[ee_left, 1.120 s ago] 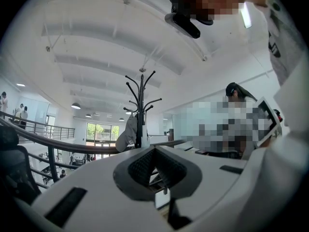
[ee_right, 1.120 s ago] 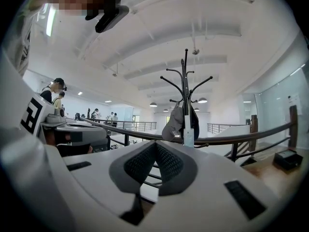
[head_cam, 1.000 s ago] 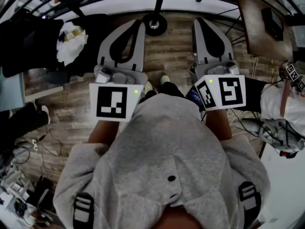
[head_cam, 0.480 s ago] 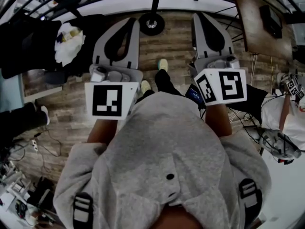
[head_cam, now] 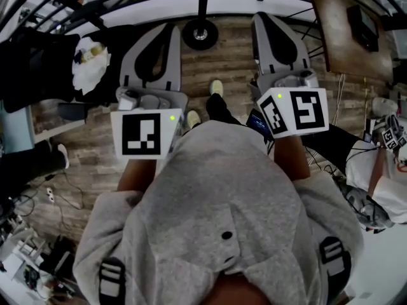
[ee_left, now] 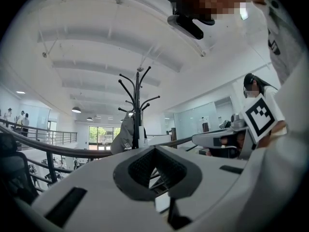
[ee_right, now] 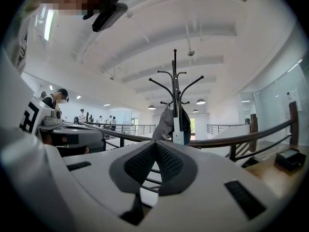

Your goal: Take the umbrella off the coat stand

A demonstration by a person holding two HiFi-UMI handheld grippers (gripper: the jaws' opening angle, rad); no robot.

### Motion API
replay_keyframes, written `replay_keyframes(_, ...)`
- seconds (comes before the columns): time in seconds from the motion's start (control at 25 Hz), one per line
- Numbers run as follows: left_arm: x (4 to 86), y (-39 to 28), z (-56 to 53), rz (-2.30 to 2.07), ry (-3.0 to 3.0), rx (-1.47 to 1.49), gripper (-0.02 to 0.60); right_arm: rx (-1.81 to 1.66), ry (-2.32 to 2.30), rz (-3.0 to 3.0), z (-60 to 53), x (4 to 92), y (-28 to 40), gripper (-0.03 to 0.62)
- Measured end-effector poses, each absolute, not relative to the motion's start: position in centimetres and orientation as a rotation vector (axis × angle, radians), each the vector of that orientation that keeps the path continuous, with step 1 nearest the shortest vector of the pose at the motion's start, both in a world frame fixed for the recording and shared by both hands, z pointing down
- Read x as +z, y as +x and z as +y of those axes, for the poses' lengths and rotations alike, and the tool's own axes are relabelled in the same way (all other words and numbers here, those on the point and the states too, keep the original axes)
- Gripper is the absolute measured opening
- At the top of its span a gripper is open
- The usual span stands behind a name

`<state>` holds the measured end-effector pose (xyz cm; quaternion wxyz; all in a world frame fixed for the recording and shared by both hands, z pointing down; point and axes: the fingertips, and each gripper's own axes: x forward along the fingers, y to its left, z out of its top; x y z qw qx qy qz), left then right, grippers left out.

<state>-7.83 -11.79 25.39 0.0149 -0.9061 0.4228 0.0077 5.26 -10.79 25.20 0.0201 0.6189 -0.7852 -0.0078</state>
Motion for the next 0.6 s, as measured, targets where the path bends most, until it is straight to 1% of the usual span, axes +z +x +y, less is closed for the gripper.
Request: replay_keyframes(0.6, 26.2, -2.6, -18.9, 1.367, -2.830, -0.024, 0.011, 0.047, 1.852, -2.490, -18.4, 26.1, 10.0, 0.014)
